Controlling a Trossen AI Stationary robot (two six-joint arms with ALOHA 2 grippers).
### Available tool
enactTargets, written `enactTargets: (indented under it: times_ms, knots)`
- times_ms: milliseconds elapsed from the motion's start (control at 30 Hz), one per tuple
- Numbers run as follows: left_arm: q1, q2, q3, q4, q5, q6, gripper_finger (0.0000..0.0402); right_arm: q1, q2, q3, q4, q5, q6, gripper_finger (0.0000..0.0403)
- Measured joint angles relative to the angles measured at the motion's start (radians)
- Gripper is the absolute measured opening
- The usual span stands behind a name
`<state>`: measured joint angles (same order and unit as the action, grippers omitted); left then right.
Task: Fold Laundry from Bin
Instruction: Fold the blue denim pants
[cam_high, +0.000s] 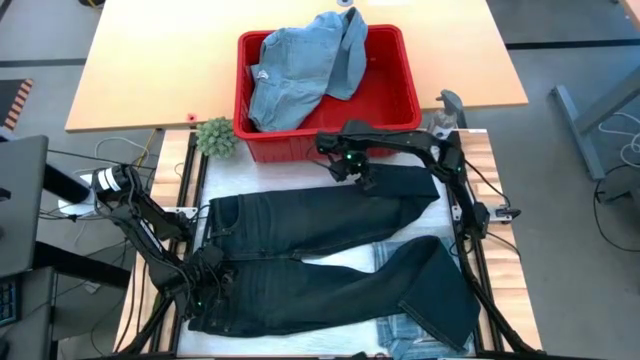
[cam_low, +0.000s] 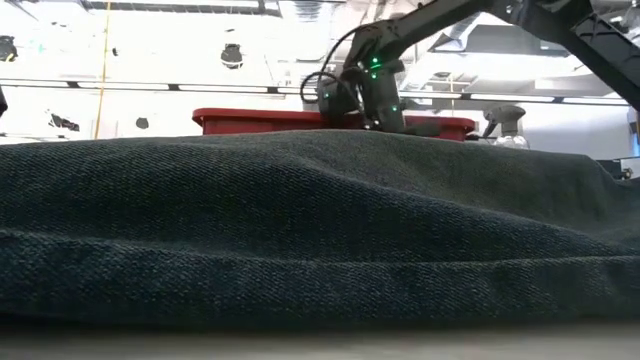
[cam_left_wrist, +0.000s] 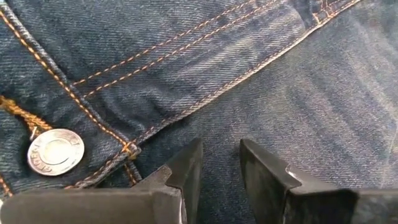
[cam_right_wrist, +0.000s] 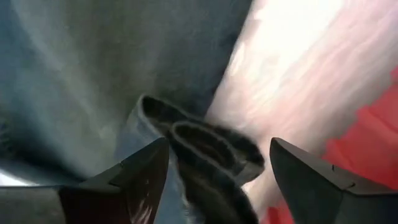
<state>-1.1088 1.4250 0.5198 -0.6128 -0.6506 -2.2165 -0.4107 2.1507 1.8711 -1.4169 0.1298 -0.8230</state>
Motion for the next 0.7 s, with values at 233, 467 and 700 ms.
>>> enactTargets:
  times_ms: [233,467,700]
  knots:
    - [0.000,0.000,0.000,-0.006,0.004,0.024,0.0102,-0.035,-0.003,0.001,-0.125,-0.030,0.015,0.0305]
    - [0.000,0.000,0.000,-0.008,0.007,0.075,0.0102,-0.012,0.029,-0.009,-0.107,-0.075,0.012,0.0296]
    - [0.000,0.000,0.000,-0.008,0.009,0.077,0.0102,0.044,0.047,-0.107,-0.074,0.089,-0.016,0.0277]
